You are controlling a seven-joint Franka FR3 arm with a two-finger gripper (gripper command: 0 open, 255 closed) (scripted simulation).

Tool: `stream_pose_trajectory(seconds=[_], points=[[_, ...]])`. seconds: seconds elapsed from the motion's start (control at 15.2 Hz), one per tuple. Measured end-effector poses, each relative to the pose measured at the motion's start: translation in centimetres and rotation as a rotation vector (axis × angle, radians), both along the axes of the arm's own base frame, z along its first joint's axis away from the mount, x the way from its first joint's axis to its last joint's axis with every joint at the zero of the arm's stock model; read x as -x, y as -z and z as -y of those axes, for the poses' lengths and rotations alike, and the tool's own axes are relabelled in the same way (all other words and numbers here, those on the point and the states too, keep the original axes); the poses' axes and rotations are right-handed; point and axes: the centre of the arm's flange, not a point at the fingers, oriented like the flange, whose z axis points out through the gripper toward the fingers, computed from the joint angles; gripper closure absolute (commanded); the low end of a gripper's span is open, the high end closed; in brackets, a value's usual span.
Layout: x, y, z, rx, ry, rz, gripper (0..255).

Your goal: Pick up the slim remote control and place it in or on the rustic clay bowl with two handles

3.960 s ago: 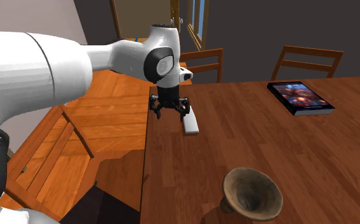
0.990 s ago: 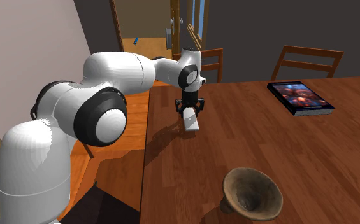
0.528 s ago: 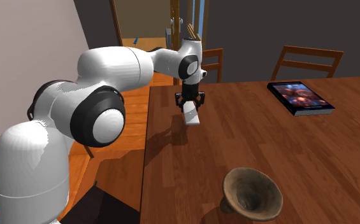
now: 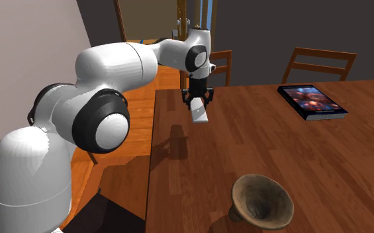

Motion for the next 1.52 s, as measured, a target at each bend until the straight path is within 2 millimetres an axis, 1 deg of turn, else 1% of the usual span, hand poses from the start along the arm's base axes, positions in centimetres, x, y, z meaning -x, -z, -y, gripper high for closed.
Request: stream_pose_trajectory(seconds=[0.66,0.92,0.99,1.12,1.39,1.45,1.52], points=[[0.0,-5.4,0.0,0.0,0.0,0.0,255],[0.2,-7.3,0.1,0.0,0.0,0.0,255],[0.5,-7.4,0.5,0.0,0.0,0.0,255],[1.9,-7.7,2.3,0.0,0.001,0.0,255],[5.7,-7.9,6.0,0.0,0.001,0.0,255],[6.6,-7.7,7.1,0.0,0.001,0.0,255],[7.3,-8.0,7.9,0.0,0.001,-0.001,255]])
